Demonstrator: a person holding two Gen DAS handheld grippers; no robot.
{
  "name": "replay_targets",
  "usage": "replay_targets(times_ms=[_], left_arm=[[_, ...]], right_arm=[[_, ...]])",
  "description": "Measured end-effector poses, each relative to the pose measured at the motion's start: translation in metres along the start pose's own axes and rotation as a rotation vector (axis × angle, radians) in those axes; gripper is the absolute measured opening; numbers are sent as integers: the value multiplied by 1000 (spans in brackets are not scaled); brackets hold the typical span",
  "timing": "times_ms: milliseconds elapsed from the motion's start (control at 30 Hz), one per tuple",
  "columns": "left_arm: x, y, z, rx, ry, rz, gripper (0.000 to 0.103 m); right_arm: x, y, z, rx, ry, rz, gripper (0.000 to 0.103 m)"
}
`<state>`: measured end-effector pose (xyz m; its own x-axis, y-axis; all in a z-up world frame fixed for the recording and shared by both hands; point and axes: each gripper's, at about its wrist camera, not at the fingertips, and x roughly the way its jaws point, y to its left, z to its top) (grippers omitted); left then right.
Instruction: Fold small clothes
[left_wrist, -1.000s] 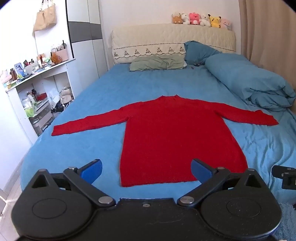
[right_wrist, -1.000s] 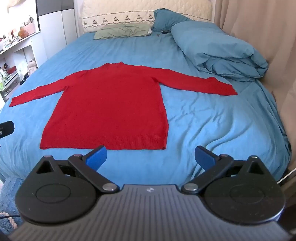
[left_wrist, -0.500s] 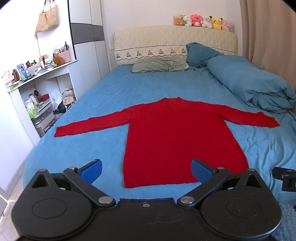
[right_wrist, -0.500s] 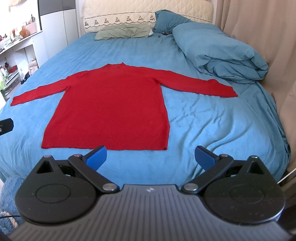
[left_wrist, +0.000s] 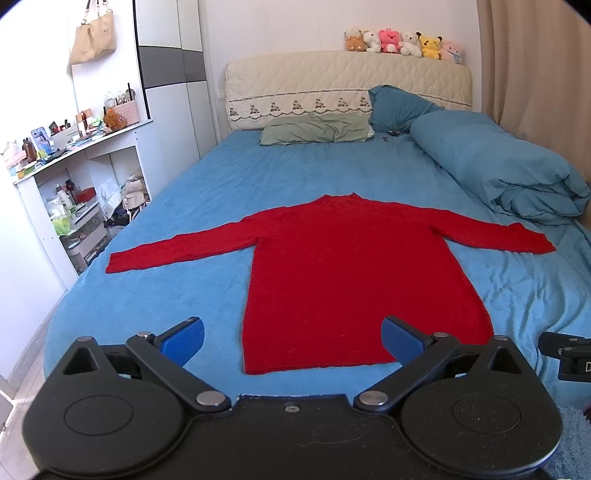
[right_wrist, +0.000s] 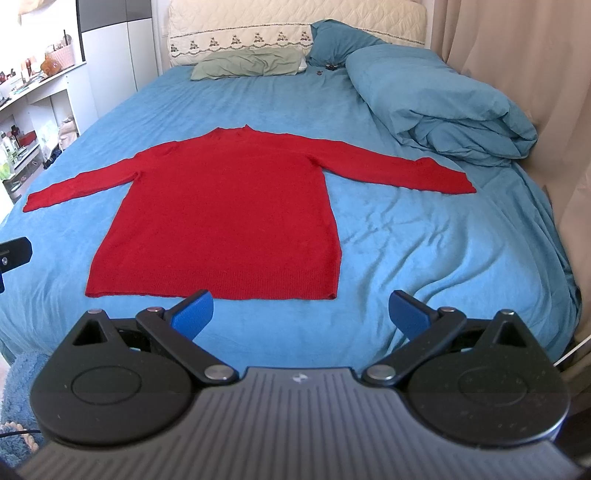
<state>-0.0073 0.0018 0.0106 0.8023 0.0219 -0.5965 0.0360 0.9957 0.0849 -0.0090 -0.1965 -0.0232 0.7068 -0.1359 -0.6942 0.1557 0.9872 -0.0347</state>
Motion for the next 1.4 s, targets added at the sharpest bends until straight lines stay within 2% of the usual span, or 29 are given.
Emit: replay_targets(times_ms=[1400], left_arm=[[-6,1,1,-1,-4,-8,103]], right_arm=[[-1,3,1,2,2,4,103]])
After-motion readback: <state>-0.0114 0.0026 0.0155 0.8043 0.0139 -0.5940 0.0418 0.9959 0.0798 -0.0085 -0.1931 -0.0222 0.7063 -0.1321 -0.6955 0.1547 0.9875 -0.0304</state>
